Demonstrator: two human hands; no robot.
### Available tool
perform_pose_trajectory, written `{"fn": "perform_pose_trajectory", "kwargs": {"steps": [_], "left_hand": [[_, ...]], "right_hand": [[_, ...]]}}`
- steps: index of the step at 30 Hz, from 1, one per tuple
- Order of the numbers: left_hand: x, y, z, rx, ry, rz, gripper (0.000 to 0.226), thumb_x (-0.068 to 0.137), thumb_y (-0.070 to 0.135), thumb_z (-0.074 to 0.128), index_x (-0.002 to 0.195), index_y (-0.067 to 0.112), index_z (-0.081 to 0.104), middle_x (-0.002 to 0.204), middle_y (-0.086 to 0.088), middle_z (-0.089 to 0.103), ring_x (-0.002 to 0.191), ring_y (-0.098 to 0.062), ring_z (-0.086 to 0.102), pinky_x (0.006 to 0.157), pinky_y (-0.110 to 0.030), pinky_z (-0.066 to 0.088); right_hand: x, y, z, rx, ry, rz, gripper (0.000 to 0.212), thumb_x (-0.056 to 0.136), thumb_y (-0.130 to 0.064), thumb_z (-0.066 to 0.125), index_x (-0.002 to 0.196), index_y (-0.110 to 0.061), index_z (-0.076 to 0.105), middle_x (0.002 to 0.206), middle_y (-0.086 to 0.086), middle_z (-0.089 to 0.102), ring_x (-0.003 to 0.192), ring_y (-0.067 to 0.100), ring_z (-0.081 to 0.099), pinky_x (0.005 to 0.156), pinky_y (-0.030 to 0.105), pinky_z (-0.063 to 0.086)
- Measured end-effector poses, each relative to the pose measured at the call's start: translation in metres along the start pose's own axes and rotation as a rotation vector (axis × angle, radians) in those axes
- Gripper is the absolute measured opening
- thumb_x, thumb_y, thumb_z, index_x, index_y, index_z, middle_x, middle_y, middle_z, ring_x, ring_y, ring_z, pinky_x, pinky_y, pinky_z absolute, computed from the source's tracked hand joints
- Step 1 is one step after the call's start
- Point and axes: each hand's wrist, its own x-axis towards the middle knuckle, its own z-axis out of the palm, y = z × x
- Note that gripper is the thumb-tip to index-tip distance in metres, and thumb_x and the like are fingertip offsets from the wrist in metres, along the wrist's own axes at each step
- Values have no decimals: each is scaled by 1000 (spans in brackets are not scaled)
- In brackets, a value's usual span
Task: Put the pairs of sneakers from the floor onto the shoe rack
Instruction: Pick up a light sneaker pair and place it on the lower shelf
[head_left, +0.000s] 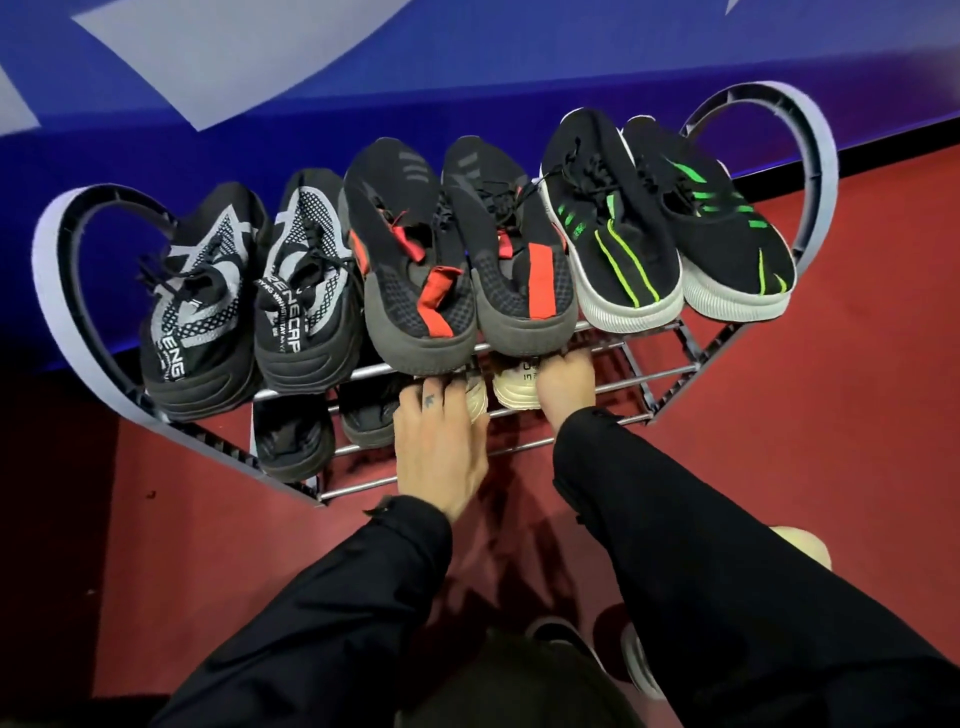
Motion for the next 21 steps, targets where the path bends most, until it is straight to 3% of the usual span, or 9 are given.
{"fn": "perform_pose_trajectory", "kwargs": {"steps": [1,2,3,4,6,9,13,18,21], "left_hand": [[-1,0,0,34,23,27,40,85,33,65,117,10,60,110,-16,58,96,-37,48,78,-48,44],[-3,0,0,71,59,67,42,84,32,66,120,12,61,110,-15,58,97,-37,49,79,-48,43],[-3,0,0,97,88,103,45,83,31,66,123,12,60,109,-16,58,98,-38,49,81,-49,42],[-2,1,0,115,97,121,48,82,29,65,127,13,59,108,-17,57,100,-39,50,85,-50,41],[1,3,1,138,59,88,51,80,33,64,128,16,58,106,-18,58,101,-39,50,93,-52,39],[6,0,3,119,-29,17,46,82,42,62,121,19,59,107,-16,61,101,-39,52,103,-56,37],[2,-4,7,77,-61,23,47,84,46,62,122,18,58,106,-13,61,98,-37,53,95,-51,40],[1,10,-1,32,-27,1,51,80,40,61,125,17,57,110,-18,58,105,-39,50,100,-53,38],[-6,26,-5,-64,39,116,57,81,32,61,135,16,54,129,-19,54,120,-44,44,108,-55,32]], "right_hand": [[6,2,-3,-118,28,-119,31,55,14,63,48,-15,55,46,2,52,40,11,53,47,20,40],[10,4,-6,-245,112,-248,20,49,9,68,44,-9,61,44,6,57,41,19,58,45,18,40],[3,-2,-5,-202,71,-118,7,54,3,75,56,-1,69,57,14,66,55,25,67,51,22,45],[-10,-11,-1,-232,-5,3,12,71,-4,71,79,4,73,82,21,72,79,32,70,66,27,49],[-17,-2,-5,-406,79,43,30,85,-15,56,105,6,67,114,27,67,109,41,61,88,37,46],[-20,2,-11,-426,83,-58,24,86,-14,55,95,6,63,103,27,67,99,41,61,81,40,44],[-20,4,-17,-420,37,-108,19,81,-20,53,75,-3,55,81,21,61,78,30,51,69,34,35],[-26,-6,-32,-460,-95,-109,26,89,-21,58,101,1,65,105,17,70,101,33,63,85,38,46],[-50,-8,-59,-316,-53,-127,29,93,-20,59,119,-9,64,111,-3,66,98,15,62,91,31,48]]}}
